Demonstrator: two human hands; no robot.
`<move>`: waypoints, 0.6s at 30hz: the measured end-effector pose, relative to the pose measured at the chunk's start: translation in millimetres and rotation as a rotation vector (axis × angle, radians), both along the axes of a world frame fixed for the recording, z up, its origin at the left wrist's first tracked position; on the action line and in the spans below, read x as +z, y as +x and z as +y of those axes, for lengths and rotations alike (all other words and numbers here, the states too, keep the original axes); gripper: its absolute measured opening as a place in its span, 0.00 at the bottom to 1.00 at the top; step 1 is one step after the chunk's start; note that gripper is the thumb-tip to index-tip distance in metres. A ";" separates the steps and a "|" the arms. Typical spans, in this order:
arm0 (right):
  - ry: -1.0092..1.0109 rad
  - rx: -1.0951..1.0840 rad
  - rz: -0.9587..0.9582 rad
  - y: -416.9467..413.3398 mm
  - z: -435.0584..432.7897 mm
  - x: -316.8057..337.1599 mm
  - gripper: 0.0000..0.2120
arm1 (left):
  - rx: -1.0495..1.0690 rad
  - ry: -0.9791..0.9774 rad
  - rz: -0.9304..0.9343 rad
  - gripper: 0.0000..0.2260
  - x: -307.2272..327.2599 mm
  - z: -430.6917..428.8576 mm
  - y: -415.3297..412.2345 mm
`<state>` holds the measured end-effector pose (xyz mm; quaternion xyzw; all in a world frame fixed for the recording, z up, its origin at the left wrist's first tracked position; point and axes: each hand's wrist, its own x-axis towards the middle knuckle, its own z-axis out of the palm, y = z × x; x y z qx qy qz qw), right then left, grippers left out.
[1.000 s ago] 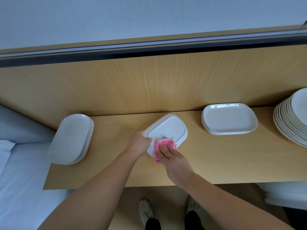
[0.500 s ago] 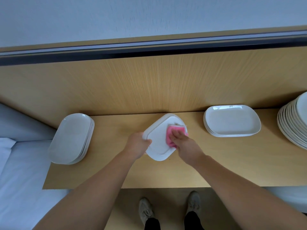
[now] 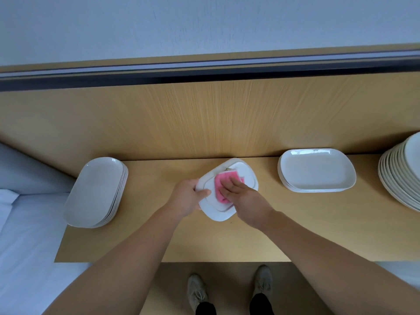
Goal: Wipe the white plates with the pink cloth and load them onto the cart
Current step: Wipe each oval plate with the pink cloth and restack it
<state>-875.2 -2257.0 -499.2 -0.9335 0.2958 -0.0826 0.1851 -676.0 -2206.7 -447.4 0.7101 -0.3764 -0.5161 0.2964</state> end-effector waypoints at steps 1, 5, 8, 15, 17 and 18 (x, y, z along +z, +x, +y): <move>-0.029 0.010 -0.007 1.7 -0.6 1.2 0.31 | -0.001 -0.005 0.012 0.10 0.8 -0.8 0.4; -0.049 0.061 -0.031 7.8 0.6 5.8 0.30 | -0.007 -0.010 0.036 0.08 -1.8 -2.3 0.9; 0.045 0.063 -0.052 7.4 2.6 4.4 0.28 | -0.028 -0.004 0.031 0.07 -4.3 -2.5 0.6; 0.197 0.071 0.067 1.8 -12.2 1.2 0.29 | -0.042 0.024 -0.038 0.07 -8.2 -3.4 0.4; 0.222 0.029 0.092 -2.5 -20.4 -1.6 0.30 | -0.042 0.034 -0.055 0.08 -10.2 -3.4 0.9; 0.230 0.007 0.097 -4.2 -24.3 -2.5 0.31 | -0.040 0.036 -0.063 0.09 -11.3 -3.6 1.3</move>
